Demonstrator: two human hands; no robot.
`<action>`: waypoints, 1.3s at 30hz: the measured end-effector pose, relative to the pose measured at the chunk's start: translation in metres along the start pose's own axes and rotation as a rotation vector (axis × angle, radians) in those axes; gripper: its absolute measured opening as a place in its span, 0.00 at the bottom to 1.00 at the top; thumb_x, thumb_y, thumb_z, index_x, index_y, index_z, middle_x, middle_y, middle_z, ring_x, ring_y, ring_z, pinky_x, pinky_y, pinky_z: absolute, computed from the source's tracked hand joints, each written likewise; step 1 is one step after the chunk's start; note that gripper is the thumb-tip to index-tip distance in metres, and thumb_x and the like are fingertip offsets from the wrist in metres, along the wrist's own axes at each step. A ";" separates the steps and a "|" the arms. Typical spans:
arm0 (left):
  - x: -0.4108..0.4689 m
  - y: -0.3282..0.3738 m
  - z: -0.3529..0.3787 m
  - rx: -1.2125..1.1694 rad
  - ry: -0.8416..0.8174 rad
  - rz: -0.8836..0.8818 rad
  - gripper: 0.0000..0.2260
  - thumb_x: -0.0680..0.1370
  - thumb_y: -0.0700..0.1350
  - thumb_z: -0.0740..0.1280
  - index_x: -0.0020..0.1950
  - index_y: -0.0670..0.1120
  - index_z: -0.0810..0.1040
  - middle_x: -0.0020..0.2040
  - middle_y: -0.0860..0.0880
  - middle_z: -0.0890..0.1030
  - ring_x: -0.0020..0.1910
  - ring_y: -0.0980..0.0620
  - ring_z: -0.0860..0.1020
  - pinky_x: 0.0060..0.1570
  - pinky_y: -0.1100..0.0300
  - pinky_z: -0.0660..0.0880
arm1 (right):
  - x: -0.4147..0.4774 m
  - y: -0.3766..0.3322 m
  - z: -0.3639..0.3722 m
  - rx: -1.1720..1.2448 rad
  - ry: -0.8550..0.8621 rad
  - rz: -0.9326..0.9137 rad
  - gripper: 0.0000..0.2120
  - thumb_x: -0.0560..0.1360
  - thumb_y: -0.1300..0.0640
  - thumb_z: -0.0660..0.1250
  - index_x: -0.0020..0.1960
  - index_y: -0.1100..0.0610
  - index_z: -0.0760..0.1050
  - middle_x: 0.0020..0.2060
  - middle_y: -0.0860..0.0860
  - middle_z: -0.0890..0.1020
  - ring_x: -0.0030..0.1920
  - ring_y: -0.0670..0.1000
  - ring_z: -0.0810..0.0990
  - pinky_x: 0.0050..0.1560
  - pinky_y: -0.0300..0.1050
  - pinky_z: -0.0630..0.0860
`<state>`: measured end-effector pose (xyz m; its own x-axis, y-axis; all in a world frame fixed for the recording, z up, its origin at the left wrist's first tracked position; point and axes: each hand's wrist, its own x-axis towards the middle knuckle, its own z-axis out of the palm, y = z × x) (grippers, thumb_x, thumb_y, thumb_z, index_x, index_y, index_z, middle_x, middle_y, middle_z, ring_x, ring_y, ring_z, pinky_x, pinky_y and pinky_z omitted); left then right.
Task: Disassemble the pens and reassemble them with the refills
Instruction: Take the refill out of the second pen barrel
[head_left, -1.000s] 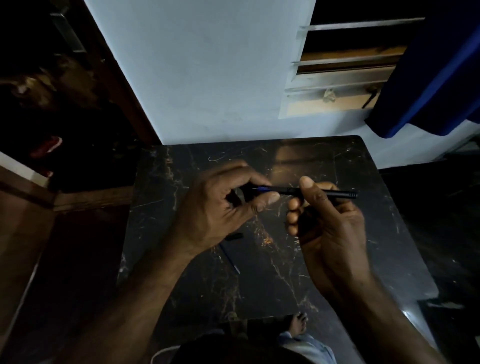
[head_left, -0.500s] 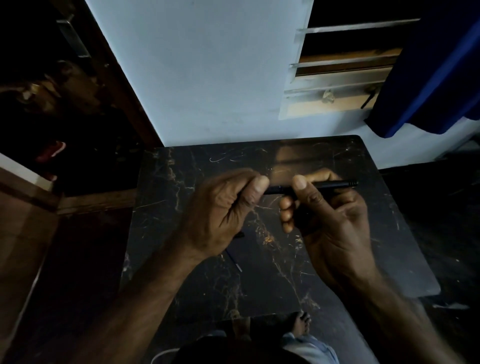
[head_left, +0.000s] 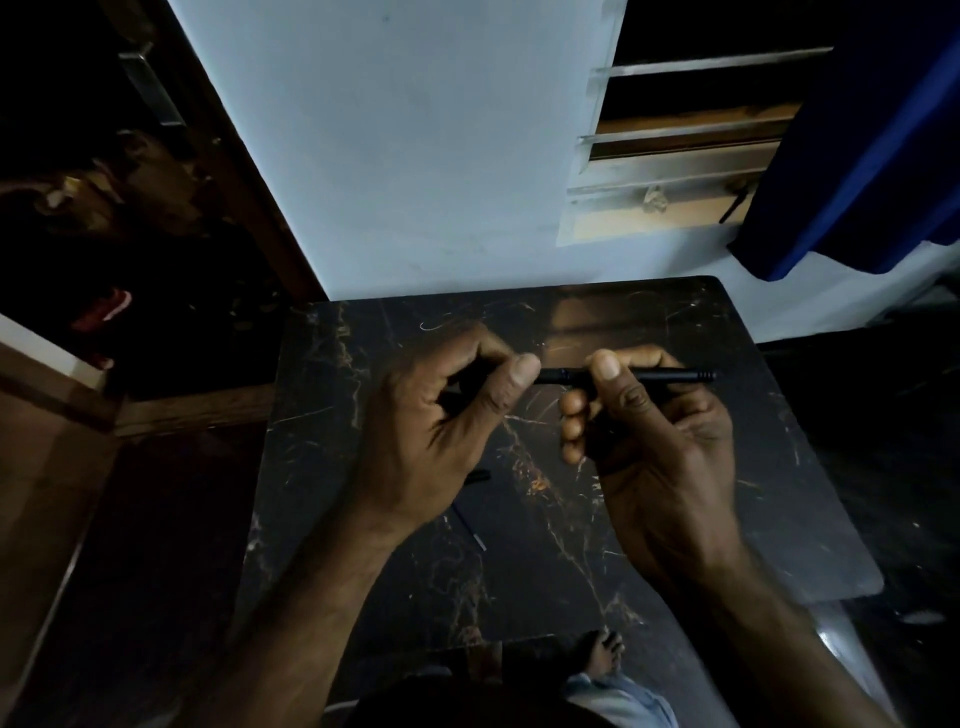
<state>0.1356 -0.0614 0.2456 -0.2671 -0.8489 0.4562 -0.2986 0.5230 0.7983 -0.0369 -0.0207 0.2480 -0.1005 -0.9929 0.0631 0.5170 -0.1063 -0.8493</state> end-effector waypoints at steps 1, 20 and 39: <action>0.000 -0.001 0.002 0.012 0.015 -0.016 0.16 0.86 0.44 0.66 0.40 0.41 0.78 0.32 0.48 0.77 0.31 0.51 0.77 0.32 0.55 0.72 | 0.000 0.001 0.000 0.003 -0.003 0.000 0.06 0.79 0.60 0.68 0.49 0.65 0.76 0.36 0.60 0.81 0.34 0.55 0.80 0.31 0.45 0.77; -0.001 -0.015 0.005 -0.307 0.005 -0.204 0.08 0.84 0.48 0.67 0.48 0.47 0.79 0.38 0.54 0.80 0.34 0.60 0.77 0.34 0.69 0.72 | 0.010 0.013 -0.007 -0.005 0.020 0.026 0.09 0.77 0.61 0.69 0.51 0.67 0.76 0.38 0.62 0.81 0.36 0.57 0.81 0.33 0.46 0.78; 0.010 -0.016 0.021 -0.270 0.196 -0.359 0.16 0.84 0.55 0.67 0.39 0.51 0.82 0.31 0.47 0.82 0.24 0.54 0.79 0.22 0.63 0.72 | 0.039 0.005 -0.019 0.048 -0.066 0.094 0.09 0.78 0.59 0.73 0.50 0.65 0.77 0.37 0.61 0.81 0.35 0.56 0.81 0.33 0.47 0.78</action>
<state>0.1185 -0.0764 0.2289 -0.0053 -0.9839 0.1787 -0.0850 0.1785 0.9803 -0.0540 -0.0587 0.2360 0.0054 -0.9998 0.0199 0.5616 -0.0134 -0.8273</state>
